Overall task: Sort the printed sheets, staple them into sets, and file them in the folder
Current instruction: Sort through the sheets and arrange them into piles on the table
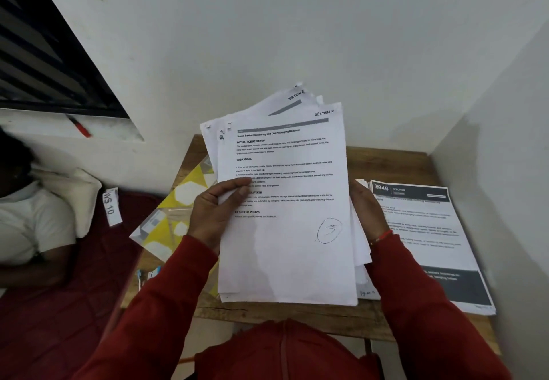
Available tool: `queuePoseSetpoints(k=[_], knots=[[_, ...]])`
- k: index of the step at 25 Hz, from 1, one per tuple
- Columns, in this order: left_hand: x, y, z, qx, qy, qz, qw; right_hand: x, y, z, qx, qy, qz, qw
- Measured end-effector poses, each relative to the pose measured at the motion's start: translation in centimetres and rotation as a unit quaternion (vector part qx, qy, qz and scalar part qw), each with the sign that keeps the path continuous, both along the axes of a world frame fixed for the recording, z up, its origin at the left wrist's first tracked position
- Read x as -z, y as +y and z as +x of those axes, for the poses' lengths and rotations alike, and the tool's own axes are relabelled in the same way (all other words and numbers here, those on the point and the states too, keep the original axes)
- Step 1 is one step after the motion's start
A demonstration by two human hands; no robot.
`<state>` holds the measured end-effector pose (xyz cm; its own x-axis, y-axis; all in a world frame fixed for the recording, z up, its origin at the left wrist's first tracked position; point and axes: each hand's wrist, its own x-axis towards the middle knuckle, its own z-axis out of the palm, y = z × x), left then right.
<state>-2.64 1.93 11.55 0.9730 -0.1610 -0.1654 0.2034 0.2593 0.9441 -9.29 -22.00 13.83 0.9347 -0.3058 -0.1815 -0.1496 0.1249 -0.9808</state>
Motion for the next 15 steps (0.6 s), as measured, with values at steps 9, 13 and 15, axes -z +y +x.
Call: queuePoseSetpoints(k=[9,13,15], knots=[[-0.6,0.5,0.3,-0.048,-0.133,0.076,0.987,1.1,-0.6,-0.1,0.110,-0.006,0.014,0.994],[-1.0,1.3,0.5,-0.090,-0.168,0.076,0.979,1.1,-5.6,-0.6,0.227,-0.048,-0.145,0.962],[-1.3,2.1,0.9,-0.096,-0.185,0.074,0.975,3.3,-11.2,-1.6,0.336,-0.014,-0.284,0.898]])
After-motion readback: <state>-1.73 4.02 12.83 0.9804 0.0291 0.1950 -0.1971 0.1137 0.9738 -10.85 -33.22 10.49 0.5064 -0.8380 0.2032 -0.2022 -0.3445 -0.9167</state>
